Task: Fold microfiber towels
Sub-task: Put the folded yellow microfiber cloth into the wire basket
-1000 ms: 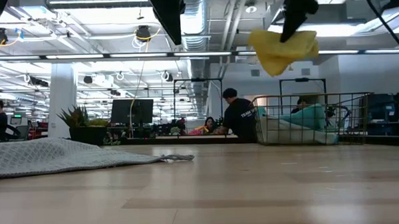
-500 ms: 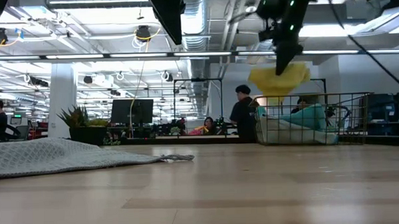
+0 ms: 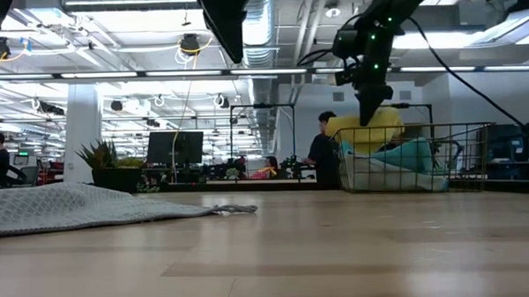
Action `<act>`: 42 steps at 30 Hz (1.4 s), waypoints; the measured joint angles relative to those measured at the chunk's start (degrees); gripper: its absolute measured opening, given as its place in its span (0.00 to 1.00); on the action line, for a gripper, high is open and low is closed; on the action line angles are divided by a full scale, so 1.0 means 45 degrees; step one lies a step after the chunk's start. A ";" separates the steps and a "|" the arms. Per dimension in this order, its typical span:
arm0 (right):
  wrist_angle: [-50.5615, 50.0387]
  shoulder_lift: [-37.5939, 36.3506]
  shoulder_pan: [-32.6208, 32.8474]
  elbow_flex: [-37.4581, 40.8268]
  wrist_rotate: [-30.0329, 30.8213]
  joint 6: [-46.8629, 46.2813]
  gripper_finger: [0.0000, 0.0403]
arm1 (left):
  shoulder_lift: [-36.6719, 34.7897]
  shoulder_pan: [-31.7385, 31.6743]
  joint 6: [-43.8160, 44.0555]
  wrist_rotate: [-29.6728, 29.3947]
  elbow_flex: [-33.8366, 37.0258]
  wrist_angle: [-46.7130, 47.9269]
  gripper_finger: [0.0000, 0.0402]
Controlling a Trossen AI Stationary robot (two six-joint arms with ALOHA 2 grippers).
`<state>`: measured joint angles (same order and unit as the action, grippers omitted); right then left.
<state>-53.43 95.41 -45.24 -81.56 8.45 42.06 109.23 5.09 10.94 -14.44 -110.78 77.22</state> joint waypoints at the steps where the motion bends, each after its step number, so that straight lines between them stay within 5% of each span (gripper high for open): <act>1: -0.0086 0.0029 0.0072 0.0000 -0.0038 0.0002 0.03 | 0.0000 -0.0031 0.0053 0.0000 0.0000 -0.0027 0.33; 23: -0.1544 0.0083 0.0860 0.1137 -0.0969 0.0657 0.05 | -0.0005 -0.0070 0.0161 -0.0350 0.0000 -0.0047 0.33; 35: -0.1437 0.0083 0.0885 0.1141 -0.0928 0.0125 0.25 | -0.0005 -0.0070 0.0179 -0.0301 0.0000 -0.0047 0.33; 42: -0.1160 0.0083 0.0890 0.1138 -0.0838 -0.0368 0.48 | -0.0005 -0.0065 0.0179 -0.0287 0.0000 -0.0047 0.33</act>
<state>-58.65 95.79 -41.23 -76.44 4.68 40.40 109.21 4.80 11.75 -15.73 -110.78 77.01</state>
